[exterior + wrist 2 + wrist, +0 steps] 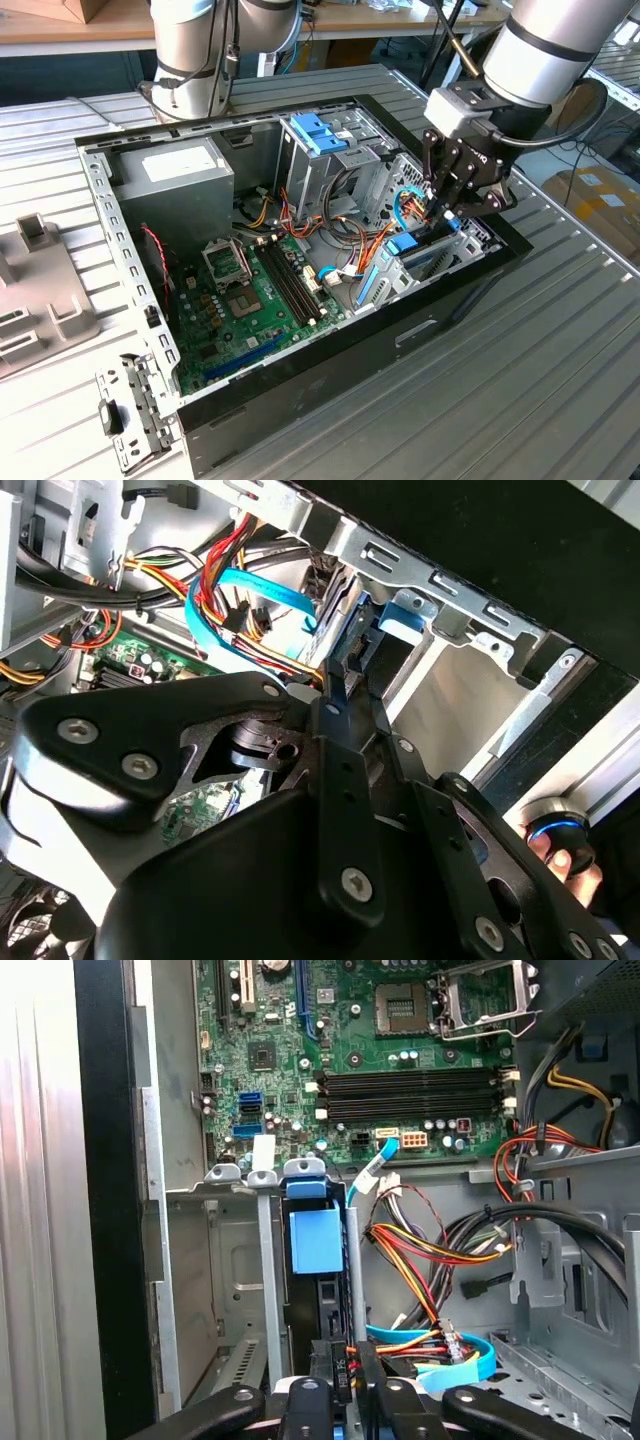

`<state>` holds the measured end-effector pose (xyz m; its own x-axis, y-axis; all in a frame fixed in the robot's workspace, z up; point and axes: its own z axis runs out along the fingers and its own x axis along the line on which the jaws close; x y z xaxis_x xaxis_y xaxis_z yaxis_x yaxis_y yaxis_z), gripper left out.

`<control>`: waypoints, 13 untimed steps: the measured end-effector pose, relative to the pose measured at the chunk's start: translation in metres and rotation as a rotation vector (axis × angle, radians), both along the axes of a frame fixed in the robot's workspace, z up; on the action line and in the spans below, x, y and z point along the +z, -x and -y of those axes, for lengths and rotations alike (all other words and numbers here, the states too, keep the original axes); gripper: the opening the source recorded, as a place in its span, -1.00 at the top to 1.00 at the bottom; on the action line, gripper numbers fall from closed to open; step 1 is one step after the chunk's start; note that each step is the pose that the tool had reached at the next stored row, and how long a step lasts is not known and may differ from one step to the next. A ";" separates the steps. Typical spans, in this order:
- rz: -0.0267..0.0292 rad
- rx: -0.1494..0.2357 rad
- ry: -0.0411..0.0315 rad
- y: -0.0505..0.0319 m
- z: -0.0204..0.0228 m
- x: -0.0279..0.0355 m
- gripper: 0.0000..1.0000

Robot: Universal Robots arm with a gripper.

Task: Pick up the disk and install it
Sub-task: 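Insert the first disk wire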

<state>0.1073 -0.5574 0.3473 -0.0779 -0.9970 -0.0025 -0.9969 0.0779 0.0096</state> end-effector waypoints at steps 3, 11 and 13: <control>0.0000 0.000 -0.0001 0.0000 0.0001 -0.0002 0.55; 0.0000 0.000 -0.0001 0.0000 0.0002 -0.0006 0.67; 0.0000 0.000 -0.0001 0.0000 0.0002 -0.0007 0.67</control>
